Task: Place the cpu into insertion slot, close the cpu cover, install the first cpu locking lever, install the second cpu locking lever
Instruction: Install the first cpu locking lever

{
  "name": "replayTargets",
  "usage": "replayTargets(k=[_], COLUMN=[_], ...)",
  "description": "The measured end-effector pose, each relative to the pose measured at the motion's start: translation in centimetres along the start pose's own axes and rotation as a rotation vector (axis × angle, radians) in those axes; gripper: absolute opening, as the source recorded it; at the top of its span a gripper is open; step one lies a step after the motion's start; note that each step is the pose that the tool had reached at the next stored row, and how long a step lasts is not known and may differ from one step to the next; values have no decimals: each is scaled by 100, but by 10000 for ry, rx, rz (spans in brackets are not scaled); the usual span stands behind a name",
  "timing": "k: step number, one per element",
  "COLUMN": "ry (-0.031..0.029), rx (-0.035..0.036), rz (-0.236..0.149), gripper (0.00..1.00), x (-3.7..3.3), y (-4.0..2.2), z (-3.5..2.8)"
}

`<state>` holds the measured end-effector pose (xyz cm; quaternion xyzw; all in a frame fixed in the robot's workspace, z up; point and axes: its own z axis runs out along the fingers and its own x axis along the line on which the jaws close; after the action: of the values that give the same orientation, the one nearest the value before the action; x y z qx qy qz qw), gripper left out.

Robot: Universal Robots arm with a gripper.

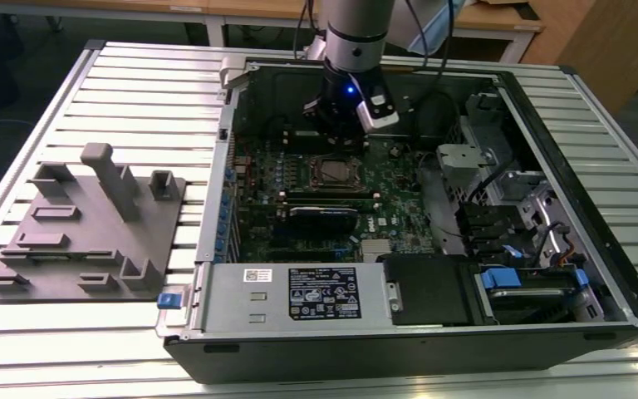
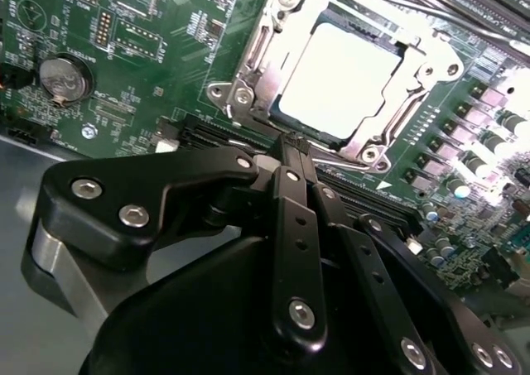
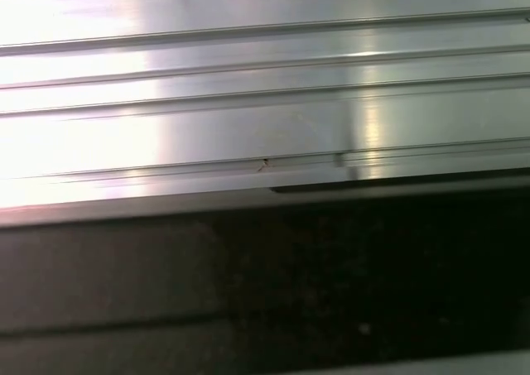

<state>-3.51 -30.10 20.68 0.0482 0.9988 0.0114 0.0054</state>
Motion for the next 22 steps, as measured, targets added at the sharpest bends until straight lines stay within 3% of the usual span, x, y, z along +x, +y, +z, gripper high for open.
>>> replayTargets(k=[6,14,22], ry=[-2,1,4], rx=[-11,-10,-11], rz=[1,-119,-228], gripper=[10,10,10], x=[48,55,10], y=[-4,29,40], z=[-1,-1,0])
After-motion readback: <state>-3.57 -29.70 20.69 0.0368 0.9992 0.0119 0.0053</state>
